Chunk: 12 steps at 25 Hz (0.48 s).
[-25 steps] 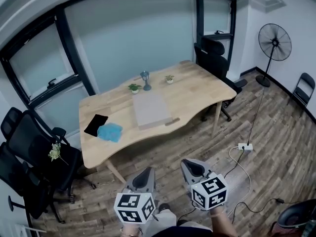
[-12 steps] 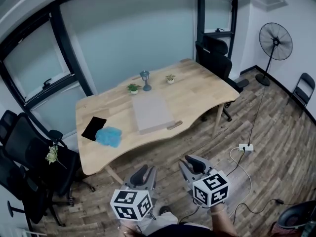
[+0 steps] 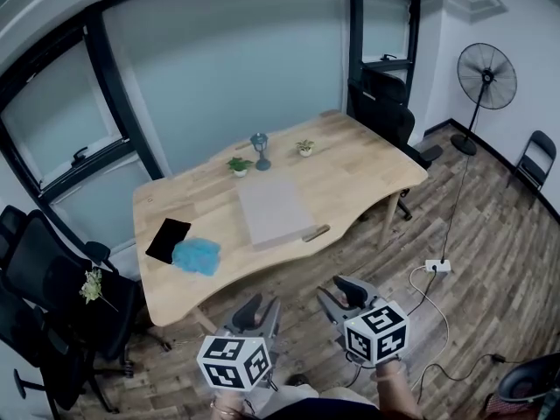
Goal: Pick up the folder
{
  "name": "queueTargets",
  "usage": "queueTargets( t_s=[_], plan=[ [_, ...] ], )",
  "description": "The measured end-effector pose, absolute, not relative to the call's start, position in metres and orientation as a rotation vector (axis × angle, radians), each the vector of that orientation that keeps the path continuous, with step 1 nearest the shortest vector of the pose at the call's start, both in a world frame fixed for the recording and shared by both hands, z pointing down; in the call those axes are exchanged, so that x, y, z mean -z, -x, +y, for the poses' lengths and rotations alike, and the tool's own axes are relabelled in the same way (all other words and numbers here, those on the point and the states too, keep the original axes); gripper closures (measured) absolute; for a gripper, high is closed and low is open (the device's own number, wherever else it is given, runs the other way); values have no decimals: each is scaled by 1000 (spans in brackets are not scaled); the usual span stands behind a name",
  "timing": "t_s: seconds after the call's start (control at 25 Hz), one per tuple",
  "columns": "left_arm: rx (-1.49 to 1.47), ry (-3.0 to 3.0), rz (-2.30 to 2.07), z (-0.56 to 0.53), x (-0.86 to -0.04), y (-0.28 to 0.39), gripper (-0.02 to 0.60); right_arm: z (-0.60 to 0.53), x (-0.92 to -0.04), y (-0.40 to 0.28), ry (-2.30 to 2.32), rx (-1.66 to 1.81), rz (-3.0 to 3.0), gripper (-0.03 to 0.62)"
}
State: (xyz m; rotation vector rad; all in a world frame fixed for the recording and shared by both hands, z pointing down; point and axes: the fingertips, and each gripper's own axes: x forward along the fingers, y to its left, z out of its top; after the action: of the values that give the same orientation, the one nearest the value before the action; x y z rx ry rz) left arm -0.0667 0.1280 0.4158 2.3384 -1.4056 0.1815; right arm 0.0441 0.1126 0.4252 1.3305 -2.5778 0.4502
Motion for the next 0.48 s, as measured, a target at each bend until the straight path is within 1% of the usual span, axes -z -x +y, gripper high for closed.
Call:
queueTargets(
  t_s=[0.48],
  plan=[
    [-165, -2341, -1348, 96, -420, 80, 411, 86, -428, -28, -1346, -452, -2546, 419]
  ],
)
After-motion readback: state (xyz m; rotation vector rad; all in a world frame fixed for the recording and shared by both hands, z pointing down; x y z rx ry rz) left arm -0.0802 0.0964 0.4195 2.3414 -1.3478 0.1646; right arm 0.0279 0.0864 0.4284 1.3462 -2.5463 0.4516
